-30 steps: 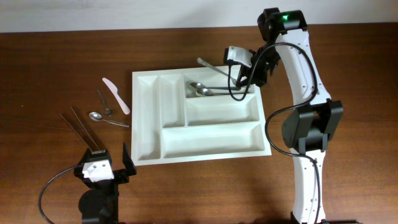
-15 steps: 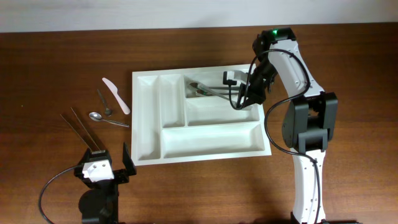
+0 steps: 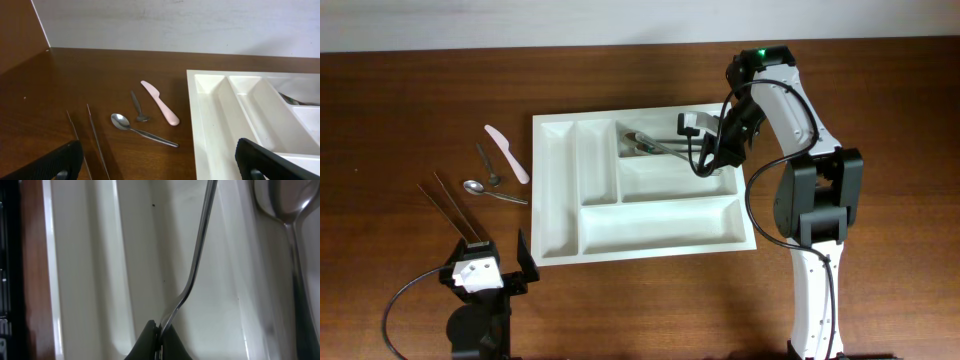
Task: Pack container
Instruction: 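Carry the fork into the tray's middle compartment and release it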
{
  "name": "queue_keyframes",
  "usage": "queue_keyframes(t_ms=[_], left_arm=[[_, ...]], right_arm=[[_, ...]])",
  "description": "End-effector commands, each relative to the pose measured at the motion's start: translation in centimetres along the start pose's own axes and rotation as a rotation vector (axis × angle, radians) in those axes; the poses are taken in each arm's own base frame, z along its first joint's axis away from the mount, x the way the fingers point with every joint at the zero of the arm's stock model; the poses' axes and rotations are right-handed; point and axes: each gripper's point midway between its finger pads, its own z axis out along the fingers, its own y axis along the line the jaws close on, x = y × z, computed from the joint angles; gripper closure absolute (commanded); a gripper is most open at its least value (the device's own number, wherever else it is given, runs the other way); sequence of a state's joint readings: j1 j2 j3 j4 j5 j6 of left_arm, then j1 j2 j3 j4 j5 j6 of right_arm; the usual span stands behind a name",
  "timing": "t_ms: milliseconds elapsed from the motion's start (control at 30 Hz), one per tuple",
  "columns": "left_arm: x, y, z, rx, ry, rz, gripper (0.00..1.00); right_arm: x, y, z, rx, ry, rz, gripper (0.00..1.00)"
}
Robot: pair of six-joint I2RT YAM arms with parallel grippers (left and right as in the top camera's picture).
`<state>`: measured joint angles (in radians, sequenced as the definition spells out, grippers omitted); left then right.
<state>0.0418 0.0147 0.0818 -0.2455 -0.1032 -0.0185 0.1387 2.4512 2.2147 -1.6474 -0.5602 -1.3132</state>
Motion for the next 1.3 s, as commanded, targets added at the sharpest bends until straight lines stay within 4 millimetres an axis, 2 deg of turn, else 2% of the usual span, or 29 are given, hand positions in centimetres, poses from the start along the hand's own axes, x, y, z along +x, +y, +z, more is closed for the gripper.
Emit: queue_keyframes(t_ms=[0,267,567,600,667,700,933,1067,1167,1267], left_arm=[[0.0,-0.1,0.0,0.006,-0.006,0.013,0.01],[0.0,-0.1,0.0,0.006,-0.006,0.013,0.01],[0.0,-0.1,0.0,0.006,-0.006,0.014,0.01],[0.0,-0.1,0.0,0.006,-0.006,0.013,0.01],[0.0,-0.1,0.0,0.006,-0.006,0.014,0.01],[0.0,-0.1,0.0,0.006,-0.006,0.014,0.01],[0.0,-0.1,0.0,0.006,-0.006,0.013,0.01],[0.0,-0.1,0.0,0.006,-0.006,0.013,0.01],[0.0,-0.1,0.0,0.006,-0.006,0.014,0.01],[0.0,-0.1,0.0,0.006,-0.006,0.014,0.01]], right_arm=[[-0.2,0.4,0.9,-0.027,-0.026,-0.012,0.96],[1.1,0.4,2.8,-0.057,-0.015,0.008,0.96],[1.1,-0.4,3.1,-0.032,-0.021,-0.008,0.96],[1.1,-0.5,3.1,-0.028,-0.022,-0.010,0.79],[1.0,-0.7,3.1,-0.019,-0.026,-0.013,0.22],[1.0,-0.8,3.1,-0.015,-0.027,-0.015,0.20],[0.9,-1.2,3.1,-0.001,-0.031,0.001,0.21],[0.2,-2.5,2.4,0.052,-0.052,0.141,0.22],[-0.7,-3.9,0.2,0.121,-0.096,0.299,0.22],[-1.8,-5.3,-3.6,0.208,-0.171,0.452,0.27]])
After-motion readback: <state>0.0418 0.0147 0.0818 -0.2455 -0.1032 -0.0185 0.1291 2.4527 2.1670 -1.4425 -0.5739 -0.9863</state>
